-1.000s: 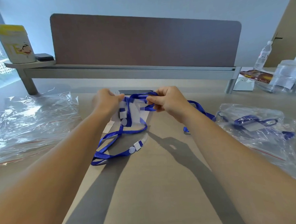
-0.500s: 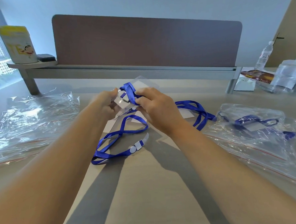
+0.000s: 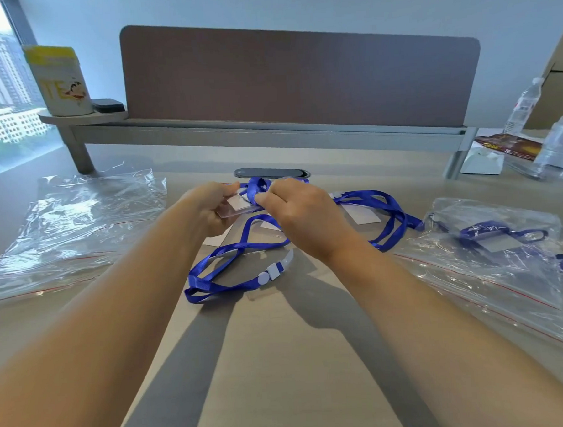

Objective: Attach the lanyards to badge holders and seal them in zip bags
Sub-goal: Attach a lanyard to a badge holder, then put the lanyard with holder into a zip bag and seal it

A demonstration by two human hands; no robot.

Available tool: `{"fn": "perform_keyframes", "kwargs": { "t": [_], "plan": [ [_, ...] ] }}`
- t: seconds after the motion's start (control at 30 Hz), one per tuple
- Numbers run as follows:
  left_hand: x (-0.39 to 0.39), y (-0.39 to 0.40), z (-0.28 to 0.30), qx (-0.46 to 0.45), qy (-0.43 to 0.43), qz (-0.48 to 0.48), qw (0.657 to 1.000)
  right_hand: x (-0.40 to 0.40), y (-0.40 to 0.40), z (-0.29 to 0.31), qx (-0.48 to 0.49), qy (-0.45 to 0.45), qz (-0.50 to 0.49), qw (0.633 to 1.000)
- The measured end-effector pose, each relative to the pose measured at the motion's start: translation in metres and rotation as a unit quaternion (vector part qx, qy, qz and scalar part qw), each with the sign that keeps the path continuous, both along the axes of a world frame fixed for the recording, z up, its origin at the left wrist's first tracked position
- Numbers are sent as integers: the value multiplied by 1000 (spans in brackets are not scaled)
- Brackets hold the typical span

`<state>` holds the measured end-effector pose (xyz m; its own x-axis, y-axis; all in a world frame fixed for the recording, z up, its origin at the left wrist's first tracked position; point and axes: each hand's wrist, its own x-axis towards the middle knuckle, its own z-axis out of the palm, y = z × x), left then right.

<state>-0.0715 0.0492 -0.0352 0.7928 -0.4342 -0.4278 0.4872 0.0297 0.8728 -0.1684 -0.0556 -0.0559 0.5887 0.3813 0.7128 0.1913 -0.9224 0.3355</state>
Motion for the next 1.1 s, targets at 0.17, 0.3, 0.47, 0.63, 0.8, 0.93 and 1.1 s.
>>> {"fn": "perform_keyframes", "kwargs": {
  "t": [0.17, 0.3, 0.47, 0.63, 0.8, 0.93, 1.1],
  "plan": [
    [0, 27, -3, 44, 5, -4, 999, 5, 12, -1, 20, 13, -8, 1000],
    [6, 62, -4, 110, -30, -17, 993, 18, 32, -2, 76, 5, -3, 997],
    [24, 118, 0, 123, -109, 0, 986, 43, 68, 5, 134, -19, 32, 990],
    [57, 180, -15, 275, -308, 91, 906, 77, 98, -2, 203, 25, 27, 978],
    [88, 224, -41, 494, -410, 39, 766, 108, 122, -13, 282, 34, 44, 958],
    [112, 231, -53, 538, -418, 2, 732, 132, 130, -22, 311, 32, 52, 949],
    [137, 217, -61, 555, -424, -41, 715, 151, 131, -31, 345, 28, 64, 936]
  ]
}}
